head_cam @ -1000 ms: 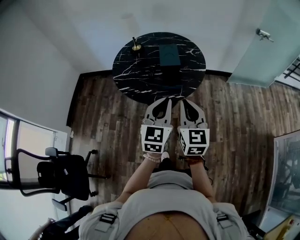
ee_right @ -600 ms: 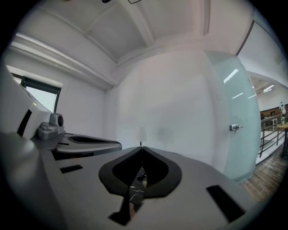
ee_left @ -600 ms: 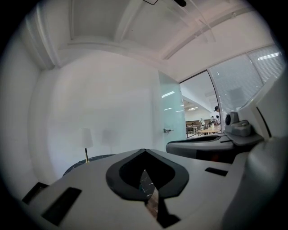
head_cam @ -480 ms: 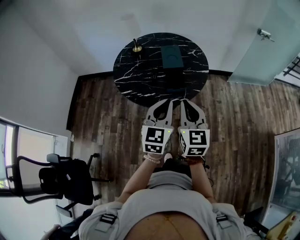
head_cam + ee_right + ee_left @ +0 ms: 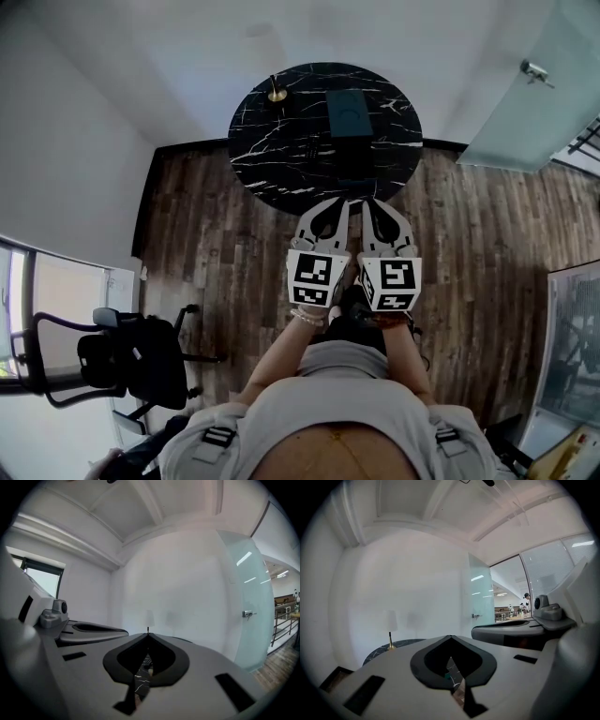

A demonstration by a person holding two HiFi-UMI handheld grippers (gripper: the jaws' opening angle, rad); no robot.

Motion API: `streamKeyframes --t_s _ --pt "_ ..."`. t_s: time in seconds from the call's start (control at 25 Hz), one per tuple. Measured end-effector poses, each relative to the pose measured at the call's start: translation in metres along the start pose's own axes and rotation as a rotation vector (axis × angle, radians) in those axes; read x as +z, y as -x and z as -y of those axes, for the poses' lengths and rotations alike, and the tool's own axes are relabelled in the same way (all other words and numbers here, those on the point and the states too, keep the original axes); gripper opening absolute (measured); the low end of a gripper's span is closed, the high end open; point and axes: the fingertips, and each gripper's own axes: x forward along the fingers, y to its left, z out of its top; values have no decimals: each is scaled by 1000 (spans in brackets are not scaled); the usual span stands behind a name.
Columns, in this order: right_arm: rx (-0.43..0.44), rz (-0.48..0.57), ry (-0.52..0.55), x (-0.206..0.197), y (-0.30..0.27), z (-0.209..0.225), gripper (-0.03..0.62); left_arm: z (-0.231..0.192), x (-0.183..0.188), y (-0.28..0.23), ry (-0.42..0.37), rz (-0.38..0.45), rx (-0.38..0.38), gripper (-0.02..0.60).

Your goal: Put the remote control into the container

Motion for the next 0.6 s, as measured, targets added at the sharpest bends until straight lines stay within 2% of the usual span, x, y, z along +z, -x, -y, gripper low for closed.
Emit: streamKeyframes --t_s 0.6 --pt "58 -9 -1 10 -66 38 11 -28 11 -71 20 -8 48 6"
